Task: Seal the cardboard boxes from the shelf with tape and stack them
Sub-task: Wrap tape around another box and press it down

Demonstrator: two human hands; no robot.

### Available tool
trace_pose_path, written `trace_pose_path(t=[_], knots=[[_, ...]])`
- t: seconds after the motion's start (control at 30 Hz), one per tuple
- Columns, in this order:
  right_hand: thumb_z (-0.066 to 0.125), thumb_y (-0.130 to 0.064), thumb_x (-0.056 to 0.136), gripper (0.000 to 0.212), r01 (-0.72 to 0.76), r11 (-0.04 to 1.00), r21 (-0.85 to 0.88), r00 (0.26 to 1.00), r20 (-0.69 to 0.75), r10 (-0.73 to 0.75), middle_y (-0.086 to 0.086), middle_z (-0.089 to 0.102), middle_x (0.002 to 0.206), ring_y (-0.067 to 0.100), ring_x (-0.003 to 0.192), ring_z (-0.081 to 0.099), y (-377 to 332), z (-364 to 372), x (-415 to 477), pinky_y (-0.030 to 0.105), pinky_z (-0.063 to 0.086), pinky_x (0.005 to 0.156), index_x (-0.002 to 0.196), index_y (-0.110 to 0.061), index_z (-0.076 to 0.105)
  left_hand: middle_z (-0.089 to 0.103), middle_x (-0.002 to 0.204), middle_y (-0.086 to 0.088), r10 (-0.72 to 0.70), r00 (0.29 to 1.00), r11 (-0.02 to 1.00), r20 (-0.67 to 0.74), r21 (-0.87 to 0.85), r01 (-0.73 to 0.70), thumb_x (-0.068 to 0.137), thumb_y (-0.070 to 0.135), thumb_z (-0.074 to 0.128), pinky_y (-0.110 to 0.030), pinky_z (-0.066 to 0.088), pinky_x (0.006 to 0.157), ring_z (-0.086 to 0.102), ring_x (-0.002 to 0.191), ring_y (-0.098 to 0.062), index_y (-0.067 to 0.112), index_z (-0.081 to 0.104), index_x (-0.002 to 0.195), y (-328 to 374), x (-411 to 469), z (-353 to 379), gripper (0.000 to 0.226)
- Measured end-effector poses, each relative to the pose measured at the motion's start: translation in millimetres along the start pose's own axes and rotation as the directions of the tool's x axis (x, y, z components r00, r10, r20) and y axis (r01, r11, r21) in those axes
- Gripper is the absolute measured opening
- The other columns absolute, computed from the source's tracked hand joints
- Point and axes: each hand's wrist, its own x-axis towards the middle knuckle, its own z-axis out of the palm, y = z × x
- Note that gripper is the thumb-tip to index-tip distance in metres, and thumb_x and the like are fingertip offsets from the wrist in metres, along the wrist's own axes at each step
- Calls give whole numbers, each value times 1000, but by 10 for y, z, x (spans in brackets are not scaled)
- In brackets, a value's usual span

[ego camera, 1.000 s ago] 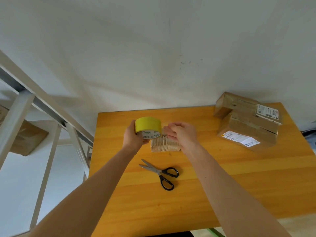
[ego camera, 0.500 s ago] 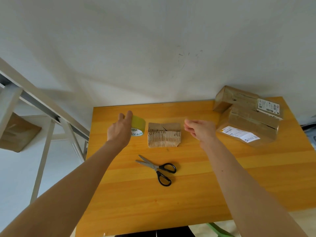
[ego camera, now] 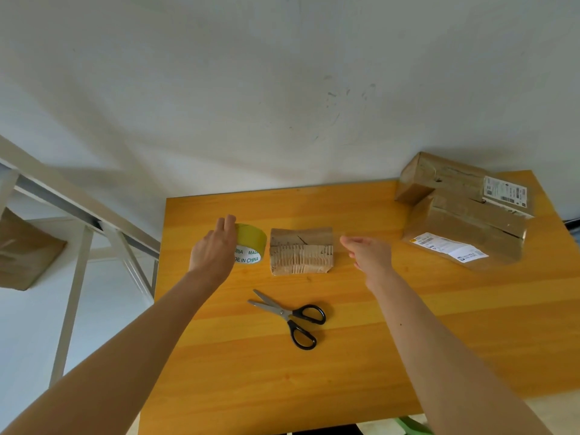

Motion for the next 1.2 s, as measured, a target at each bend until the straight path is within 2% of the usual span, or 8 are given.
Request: trace_pose_path(t=[0.1, 0.17, 0.4, 0.53, 0.67, 0.87, 1.1, 1.2], knots=[[73, -22, 87, 9, 7, 1000, 8, 1000, 4, -7, -4, 68, 81, 8, 71, 58, -2, 5, 32, 24, 41, 63, 80, -19, 68, 46, 119, -10, 20, 1000, 1000, -3, 1, -20, 87, 3, 60, -29, 40, 54, 58, 95, -25, 7, 36, 129, 4, 19, 10, 49], [73, -20, 87, 11, 13, 1000, 7, 1000, 8, -13, -3, 68, 78, 9, 68, 57, -17, -9, 54, 22, 39, 59, 78, -17, 68, 45, 119, -9, 28, 1000, 1000, 4, 0, -28, 85, 1, 61, -29, 43, 55, 57, 97, -25, 6, 37, 128, 7, 24, 10, 49], [74, -17, 86, 7, 7, 1000, 1, 1000, 30, -7, 0, 68, 79, 10, 69, 57, 5, -20, 96, 21, 41, 61, 84, -13, 69, 46, 115, -8, 30, 999, 1000, 21, -2, -30, 86, 2, 61, -31, 49, 55, 56, 92, -23, 7, 39, 123, -6, -12, 54, 44], [74, -16, 85, 13, 3, 1000, 21, 1000, 30, -3, -1, 68, 77, 10, 67, 57, 60, -7, 95, 21, 42, 61, 75, -17, 67, 48, 113, -10, 48, 999, 998, -10, -36, -49, 85, 0, 62, -30, 44, 50, 56, 88, -24, 6, 43, 120, -33, 6, 42, 40], [75, -16, 85, 12, 2, 999, 49, 1000, 24, -3, -2, 69, 77, 9, 68, 58, 69, 5, 94, 21, 43, 61, 75, -18, 67, 49, 111, -13, 60, 998, 997, -35, -48, -62, 83, -2, 63, -30, 38, 46, 57, 87, -26, 3, 46, 119, -51, -1, 49, 40], [75, -17, 84, 11, -8, 998, 64, 1000, 16, 7, -3, 69, 77, 10, 70, 59, 80, 11, 122, 24, 44, 67, 76, -20, 68, 48, 114, -12, 57, 998, 997, -23, -50, -58, 84, -3, 62, -34, 50, 51, 57, 92, -26, 4, 44, 121, -35, 32, 72, 41], [74, -14, 85, 13, -13, 998, 68, 1000, 18, 12, -3, 68, 77, 7, 68, 59, 100, 35, 160, 18, 42, 58, 75, -19, 67, 48, 114, -12, 51, 999, 997, -8, -54, -52, 81, -7, 61, -34, 48, 50, 56, 92, -27, 4, 44, 120, -65, 45, 162, 43], [72, -12, 86, 14, -22, 998, 66, 1000, 23, 21, -3, 67, 78, 8, 69, 58, 106, 53, 179, 18, 42, 59, 75, -19, 66, 49, 112, -12, 58, 998, 996, -19, -68, -59, 81, -8, 59, -33, 44, 46, 57, 89, -28, 4, 46, 118, -72, 53, 201, 40]])
